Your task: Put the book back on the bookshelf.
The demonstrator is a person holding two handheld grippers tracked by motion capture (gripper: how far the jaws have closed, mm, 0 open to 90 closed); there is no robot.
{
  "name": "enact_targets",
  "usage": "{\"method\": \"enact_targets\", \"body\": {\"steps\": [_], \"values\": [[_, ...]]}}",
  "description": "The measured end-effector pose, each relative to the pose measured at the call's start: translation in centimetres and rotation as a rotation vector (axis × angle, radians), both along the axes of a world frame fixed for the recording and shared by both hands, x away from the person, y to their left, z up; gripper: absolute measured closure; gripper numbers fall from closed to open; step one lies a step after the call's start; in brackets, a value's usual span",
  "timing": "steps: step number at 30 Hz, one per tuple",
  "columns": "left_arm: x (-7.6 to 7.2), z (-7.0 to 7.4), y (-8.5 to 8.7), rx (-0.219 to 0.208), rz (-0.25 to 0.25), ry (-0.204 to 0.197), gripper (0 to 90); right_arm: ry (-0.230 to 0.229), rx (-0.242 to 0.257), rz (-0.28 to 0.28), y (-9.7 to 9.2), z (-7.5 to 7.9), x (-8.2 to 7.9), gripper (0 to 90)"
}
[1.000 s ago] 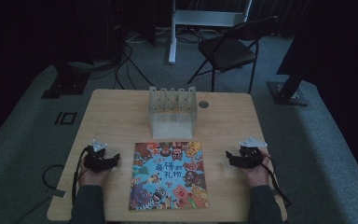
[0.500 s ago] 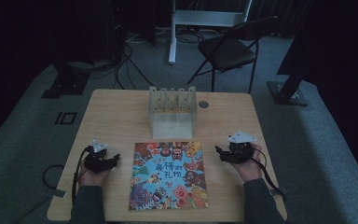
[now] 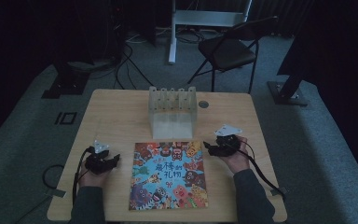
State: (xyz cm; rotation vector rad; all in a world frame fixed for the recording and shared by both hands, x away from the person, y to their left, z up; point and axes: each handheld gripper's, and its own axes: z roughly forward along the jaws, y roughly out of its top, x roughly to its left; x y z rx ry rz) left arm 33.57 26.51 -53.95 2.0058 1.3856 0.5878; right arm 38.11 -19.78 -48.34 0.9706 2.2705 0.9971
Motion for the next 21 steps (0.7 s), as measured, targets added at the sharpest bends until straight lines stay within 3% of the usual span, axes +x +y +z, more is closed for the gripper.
{"method": "enact_targets", "body": {"steps": [4,5,9,21], "values": [[0.0,0.1,-0.1,0.000,-0.006,0.007,46.9,0.017,-0.003,0.032,0.9,-0.5,0.7,29.7],[-0.1,0.3,-0.5,0.007,-0.029,0.029,47.0,0.030,0.011,0.044,1.3,-0.9,1.0,30.0],[-0.6,0.5,-1.3,0.022,-0.058,0.052,46.4,0.046,0.019,0.077,2.0,-1.6,1.4,31.1],[-1.3,0.4,-3.5,0.020,-0.127,0.045,43.6,0.113,0.036,0.126,3.1,-3.3,2.7,31.3]]}}
